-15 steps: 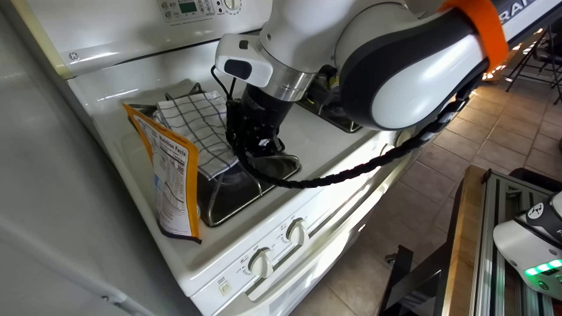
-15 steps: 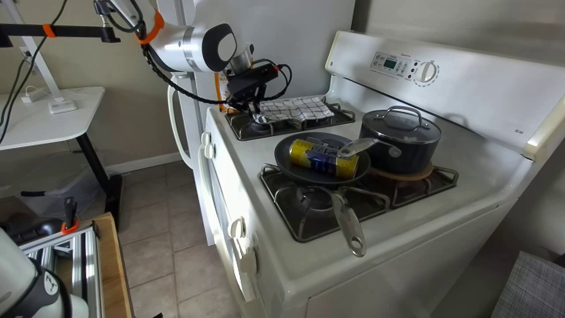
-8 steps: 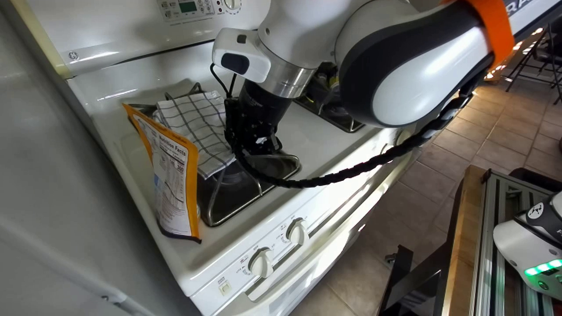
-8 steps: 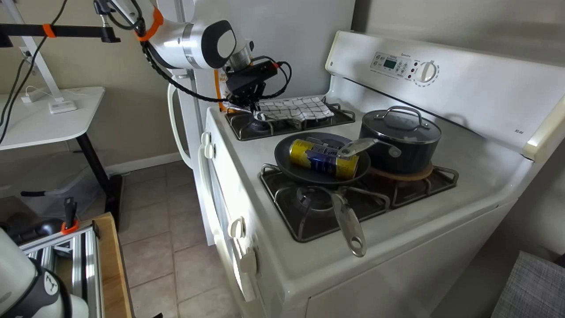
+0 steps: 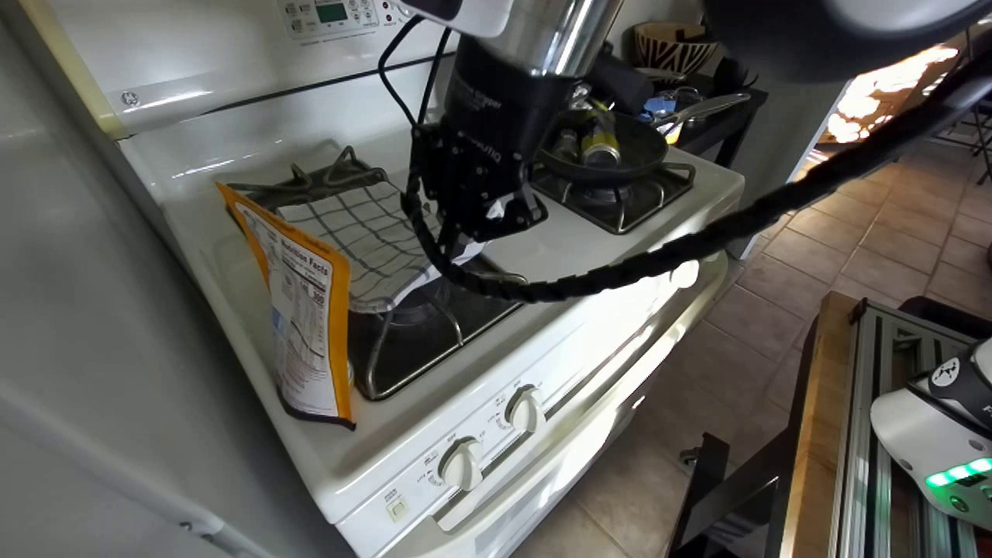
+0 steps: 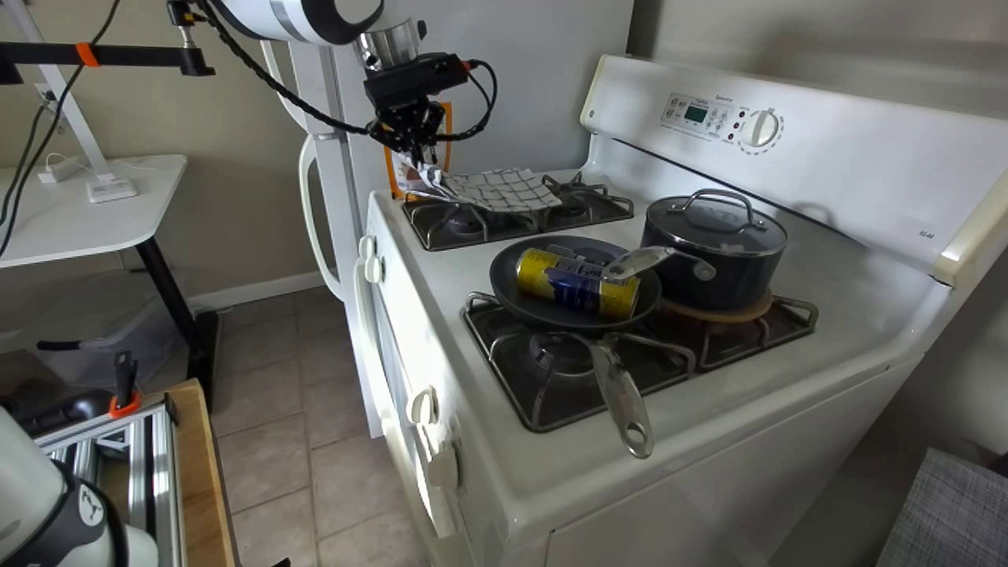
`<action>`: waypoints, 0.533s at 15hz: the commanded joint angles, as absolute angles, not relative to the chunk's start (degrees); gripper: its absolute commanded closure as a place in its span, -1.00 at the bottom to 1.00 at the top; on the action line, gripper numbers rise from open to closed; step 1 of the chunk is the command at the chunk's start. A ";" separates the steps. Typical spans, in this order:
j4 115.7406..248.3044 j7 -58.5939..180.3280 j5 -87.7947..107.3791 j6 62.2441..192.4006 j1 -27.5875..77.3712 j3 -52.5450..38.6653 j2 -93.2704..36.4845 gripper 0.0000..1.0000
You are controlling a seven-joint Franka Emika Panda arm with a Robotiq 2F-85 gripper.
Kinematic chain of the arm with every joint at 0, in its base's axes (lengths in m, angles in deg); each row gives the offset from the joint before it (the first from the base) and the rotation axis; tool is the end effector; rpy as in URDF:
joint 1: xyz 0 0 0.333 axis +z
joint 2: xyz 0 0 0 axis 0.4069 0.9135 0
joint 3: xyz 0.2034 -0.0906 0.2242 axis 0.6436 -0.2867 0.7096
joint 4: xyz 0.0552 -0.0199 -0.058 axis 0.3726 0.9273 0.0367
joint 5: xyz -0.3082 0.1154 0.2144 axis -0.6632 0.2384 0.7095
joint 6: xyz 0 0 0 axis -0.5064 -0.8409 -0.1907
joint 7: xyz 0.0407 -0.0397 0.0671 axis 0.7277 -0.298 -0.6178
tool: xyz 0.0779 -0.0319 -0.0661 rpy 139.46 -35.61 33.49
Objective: Fold the towel in half
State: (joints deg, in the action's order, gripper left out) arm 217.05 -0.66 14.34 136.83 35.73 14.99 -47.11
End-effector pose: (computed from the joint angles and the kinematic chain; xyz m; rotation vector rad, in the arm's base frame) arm 0.4766 0.2727 0.4243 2.2258 2.0604 0.4906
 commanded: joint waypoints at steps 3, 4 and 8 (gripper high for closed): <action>217.90 -0.16 13.21 129.64 37.54 12.06 -52.71 1.00; 217.96 0.73 12.13 130.75 37.44 11.81 -52.48 1.00; 216.28 7.53 5.08 136.91 36.21 10.97 -47.62 1.00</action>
